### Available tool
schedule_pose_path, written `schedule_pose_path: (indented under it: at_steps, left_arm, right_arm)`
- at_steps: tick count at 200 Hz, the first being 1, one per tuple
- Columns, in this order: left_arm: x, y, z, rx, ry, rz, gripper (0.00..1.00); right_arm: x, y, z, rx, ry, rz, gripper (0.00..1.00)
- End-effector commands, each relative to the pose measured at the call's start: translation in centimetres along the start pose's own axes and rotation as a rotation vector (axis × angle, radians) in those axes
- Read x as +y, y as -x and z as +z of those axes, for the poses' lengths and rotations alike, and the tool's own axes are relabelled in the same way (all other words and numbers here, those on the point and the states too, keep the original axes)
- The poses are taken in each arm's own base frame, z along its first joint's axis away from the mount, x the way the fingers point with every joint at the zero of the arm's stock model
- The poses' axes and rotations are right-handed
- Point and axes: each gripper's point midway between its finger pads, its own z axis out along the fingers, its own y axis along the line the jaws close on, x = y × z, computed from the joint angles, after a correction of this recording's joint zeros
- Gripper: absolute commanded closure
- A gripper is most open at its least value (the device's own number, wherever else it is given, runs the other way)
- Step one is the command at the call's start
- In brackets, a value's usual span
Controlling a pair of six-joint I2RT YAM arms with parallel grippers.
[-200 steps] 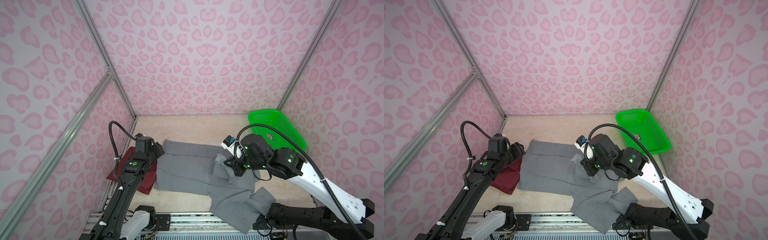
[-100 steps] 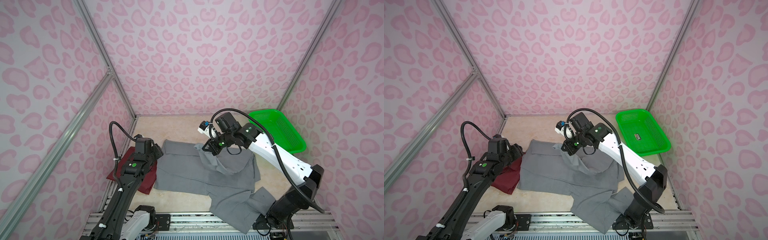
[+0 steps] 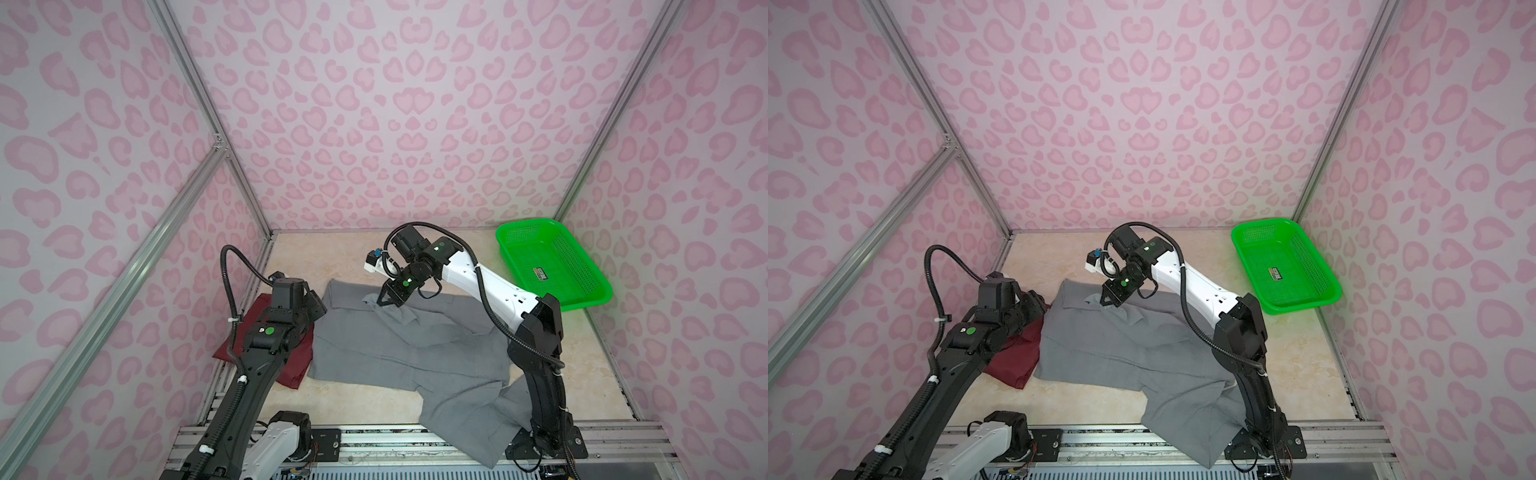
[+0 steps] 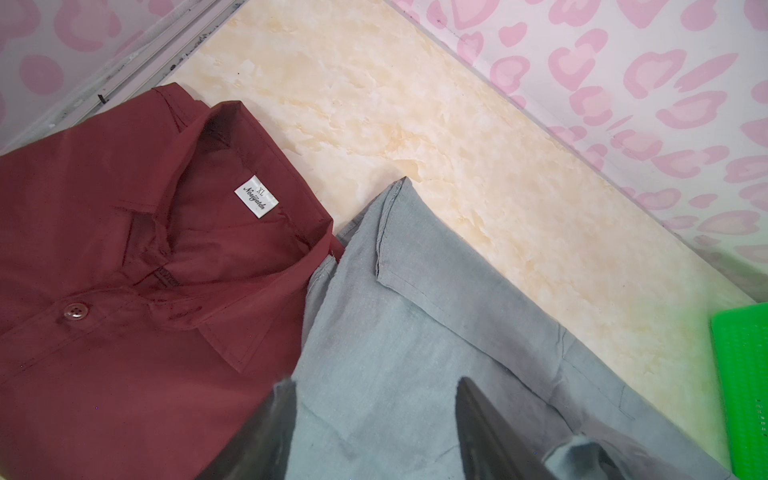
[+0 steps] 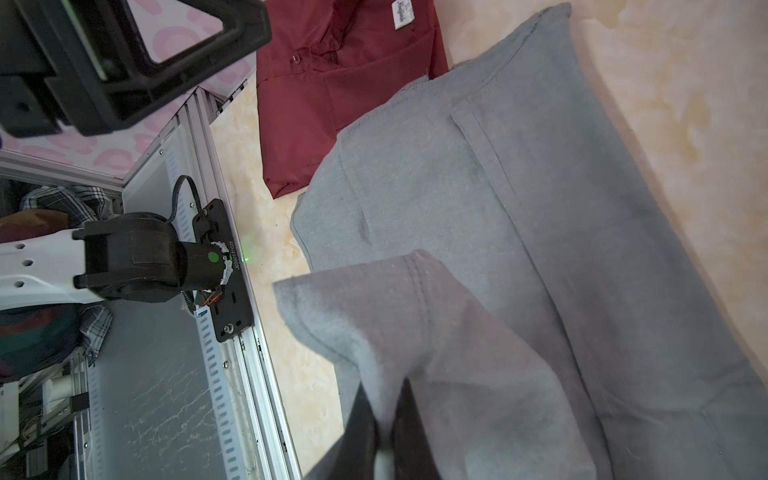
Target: Fold and stack the long sleeve shirts
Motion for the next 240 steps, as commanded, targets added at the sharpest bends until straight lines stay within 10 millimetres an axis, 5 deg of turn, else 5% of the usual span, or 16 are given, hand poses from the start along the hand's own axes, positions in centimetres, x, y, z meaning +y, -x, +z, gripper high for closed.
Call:
schedule_pose_path:
  at_steps: [1, 56, 120, 150, 204, 240]
  left_arm:
    - [0.3, 0.0, 0.2, -0.004, 0.017, 0.003, 0.37]
    - [0.4, -0.1, 0.5, 0.001, 0.025, -0.001, 0.37]
    - [0.3, 0.1, 1.0, 0.007, 0.032, -0.001, 0.37]
    - [0.3, 0.0, 1.3, 0.013, 0.037, -0.003, 0.36]
    - [0.0, -0.6, 1.9, 0.043, 0.027, -0.014, 0.36]
    - [-1.1, -1.5, 2.5, 0.109, -0.024, 0.015, 0.37]
  right_arm:
    - [-0.7, -0.3, 1.3, 0.045, 0.024, 0.000, 1.00]
    - [-3.4, 0.5, 4.9, 0.098, 0.049, 0.028, 1.00]
    - [-6.7, 2.4, 6.7, 0.041, 0.011, 0.063, 1.00]
    - [-7.3, 2.7, 7.2, 0.032, -0.005, 0.073, 0.77]
    - [-5.3, 6.5, 2.0, -0.108, -0.069, 0.038, 0.30]
    - [-4.3, 6.8, -3.1, -0.180, -0.167, 0.046, 0.26]
